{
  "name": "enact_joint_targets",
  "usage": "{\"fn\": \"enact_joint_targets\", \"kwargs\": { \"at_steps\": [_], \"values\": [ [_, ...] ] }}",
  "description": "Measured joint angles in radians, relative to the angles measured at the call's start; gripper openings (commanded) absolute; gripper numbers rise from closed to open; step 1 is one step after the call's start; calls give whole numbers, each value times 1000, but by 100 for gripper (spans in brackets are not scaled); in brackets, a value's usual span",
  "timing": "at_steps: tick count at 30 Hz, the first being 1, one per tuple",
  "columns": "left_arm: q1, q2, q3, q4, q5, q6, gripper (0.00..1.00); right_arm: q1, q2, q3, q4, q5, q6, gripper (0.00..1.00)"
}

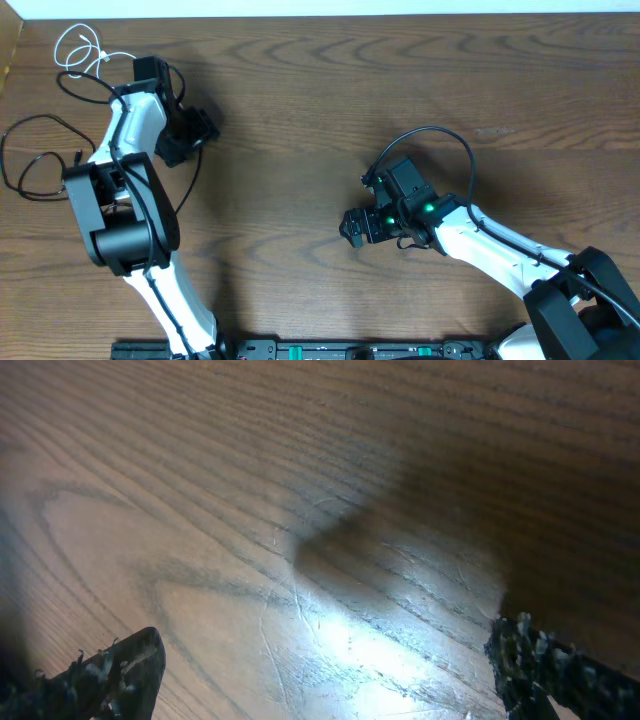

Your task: Untangle cables

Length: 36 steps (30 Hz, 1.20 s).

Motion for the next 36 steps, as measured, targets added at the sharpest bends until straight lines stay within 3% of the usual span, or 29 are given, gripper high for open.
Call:
{"fn": "enact_joint_targets", "kwargs": {
  "at_steps": [4,6,16,25,28,29,30,36],
  "values": [
    [0,18,0,-1,27,60,57,0,0,0,0,0,0,99],
    [0,18,0,-1,26,85,40,0,0,0,0,1,0,99],
    [0,18,0,2,-87,164,38,0,0,0,0,7,0,99],
    [-1,41,0,6,11,299,38,0,0,0,0,8,0,99],
    [-1,41,0,13,-4,313,23,0,0,0,-1,8,0,99],
    [-2,41,0,14,-19,317,11,0,0,0,-1,7,0,99],
    [-2,42,0,16,-40,317,8,0,0,0,-1,7,0,99],
    [-2,42,0,18,-139,311,8,0,0,0,-1,7,0,99]
  ]
}}
